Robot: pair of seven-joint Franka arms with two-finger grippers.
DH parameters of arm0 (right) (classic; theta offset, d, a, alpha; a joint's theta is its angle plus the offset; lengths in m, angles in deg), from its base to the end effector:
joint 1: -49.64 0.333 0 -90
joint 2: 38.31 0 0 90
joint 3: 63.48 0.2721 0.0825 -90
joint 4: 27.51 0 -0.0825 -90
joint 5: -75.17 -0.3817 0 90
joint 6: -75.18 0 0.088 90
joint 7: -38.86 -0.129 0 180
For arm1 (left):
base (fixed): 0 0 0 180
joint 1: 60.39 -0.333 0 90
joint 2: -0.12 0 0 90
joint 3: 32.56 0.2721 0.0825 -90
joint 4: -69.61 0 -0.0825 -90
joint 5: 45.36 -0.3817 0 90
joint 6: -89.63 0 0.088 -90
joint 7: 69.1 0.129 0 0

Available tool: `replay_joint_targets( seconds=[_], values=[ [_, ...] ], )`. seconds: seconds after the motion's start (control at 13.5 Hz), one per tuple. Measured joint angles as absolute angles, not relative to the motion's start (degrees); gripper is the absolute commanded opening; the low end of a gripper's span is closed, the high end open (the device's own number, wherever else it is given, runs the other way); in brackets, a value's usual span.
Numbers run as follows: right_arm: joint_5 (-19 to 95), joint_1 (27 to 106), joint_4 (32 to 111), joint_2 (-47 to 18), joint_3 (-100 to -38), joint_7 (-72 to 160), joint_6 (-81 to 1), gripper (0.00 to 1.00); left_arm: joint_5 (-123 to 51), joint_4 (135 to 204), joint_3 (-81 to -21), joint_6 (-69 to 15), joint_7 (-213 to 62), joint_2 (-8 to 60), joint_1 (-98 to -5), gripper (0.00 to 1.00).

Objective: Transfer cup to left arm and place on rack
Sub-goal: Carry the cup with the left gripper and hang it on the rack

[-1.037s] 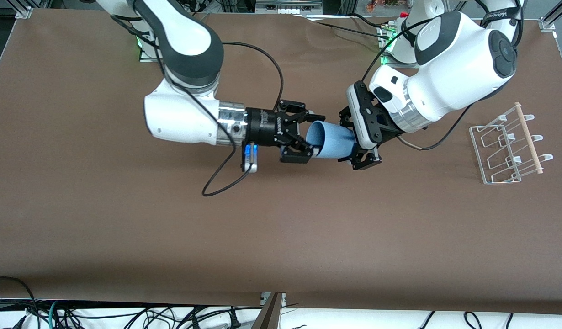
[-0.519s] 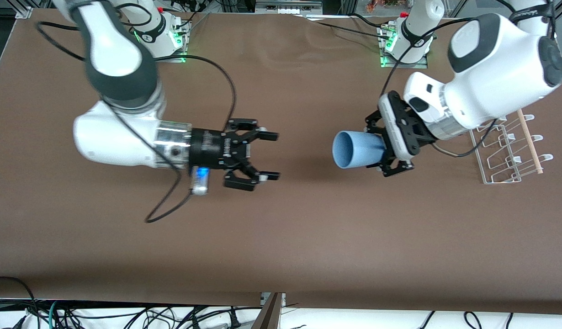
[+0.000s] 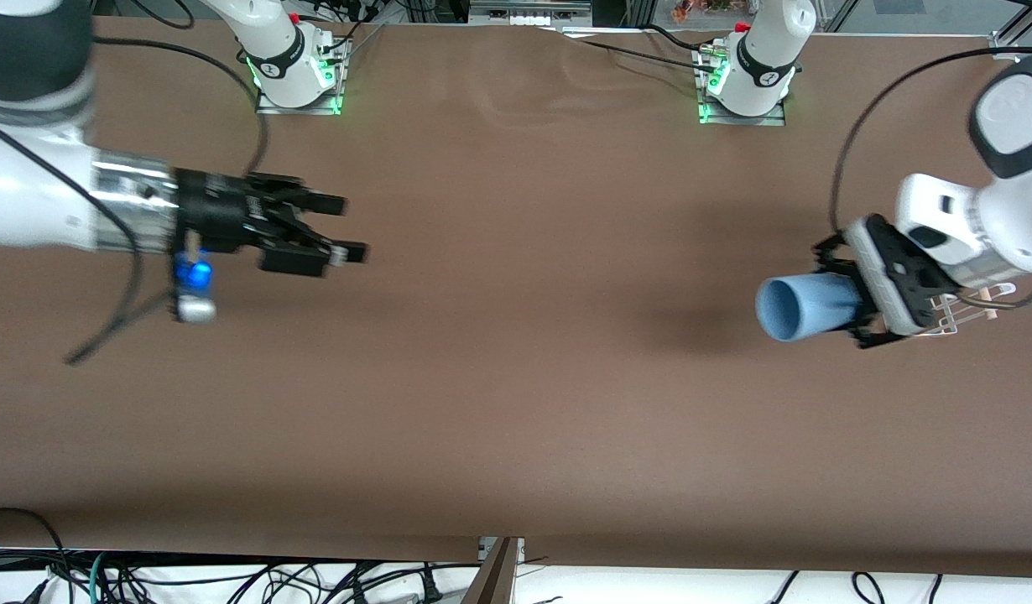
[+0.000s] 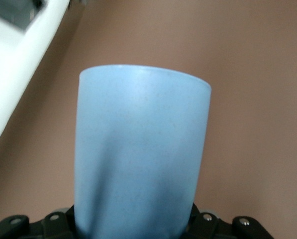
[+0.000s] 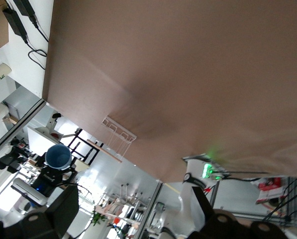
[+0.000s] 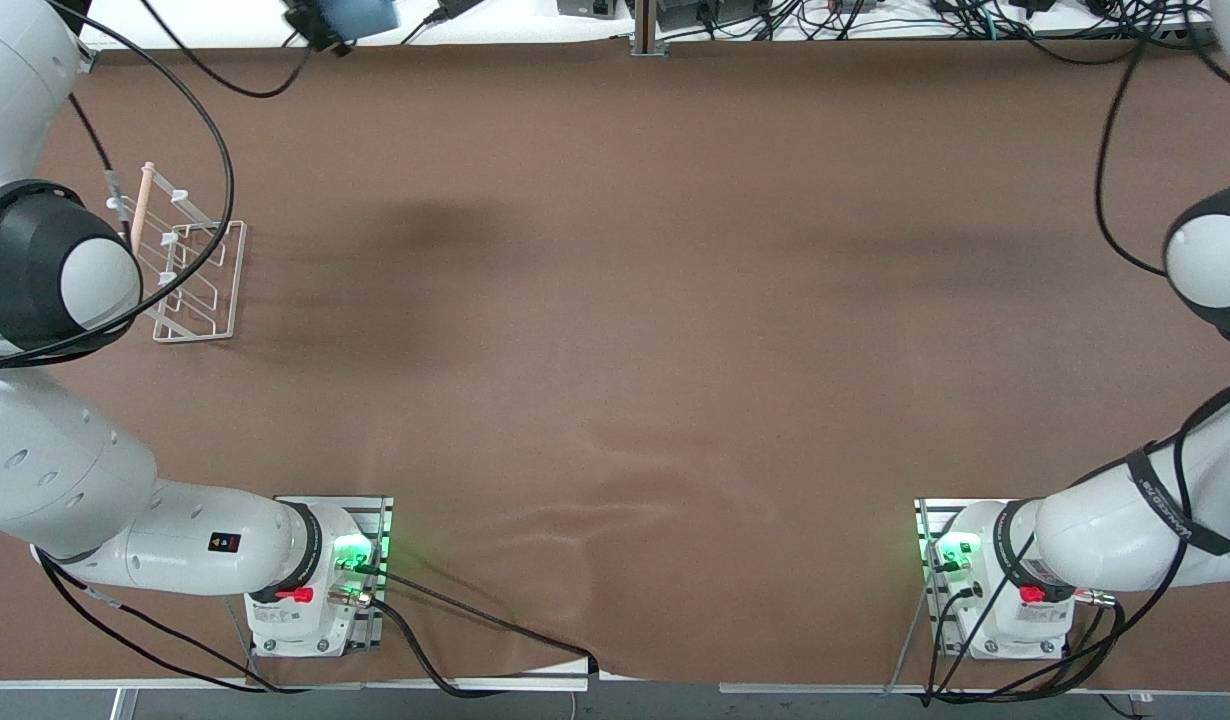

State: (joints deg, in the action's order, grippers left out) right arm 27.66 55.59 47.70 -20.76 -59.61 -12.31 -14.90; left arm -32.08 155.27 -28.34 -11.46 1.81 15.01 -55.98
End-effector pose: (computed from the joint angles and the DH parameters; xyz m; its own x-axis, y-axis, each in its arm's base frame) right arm 0.6056 0.1950 0.5427 0.6767 -0.4069 -0.6136 -0.7195 -0.5421 -0.4341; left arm 0.6295 -0.0312 0.4606 0.3611 -0.9113 0.1979 -0.9324 -0.3559 0.0623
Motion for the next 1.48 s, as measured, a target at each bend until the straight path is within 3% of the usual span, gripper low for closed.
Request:
replay_joint_targets(
  seconds=[0.3, 0.67, 1.11, 1.48],
  values=[
    [48.7, 55.3, 59.6, -30.8, -61.7, 10.2, -13.0, 0.99, -54.1, 156.0, -28.2, -10.0, 1.8, 15.7, -57.2, 0.0],
    [69.7, 55.8, 61.5, -32.2, -61.5, 27.1, -15.5, 0.99, -80.0, 160.0, -28.3, -8.4, 1.5, 16.4, -57.2, 0.0],
    [73.1, 55.9, 61.9, -32.1, -61.3, 30.6, -16.5, 0.99, -108.9, 171.3, -28.8, -11.9, -7.9, 19.4, -57.1, 0.0],
    [73.1, 57.0, 62.0, -32.0, -61.2, 31.3, -17.2, 0.99, -116.4, 176.0, -28.8, -13.9, -8.4, 20.1, -57.2, 0.0]
  ],
)
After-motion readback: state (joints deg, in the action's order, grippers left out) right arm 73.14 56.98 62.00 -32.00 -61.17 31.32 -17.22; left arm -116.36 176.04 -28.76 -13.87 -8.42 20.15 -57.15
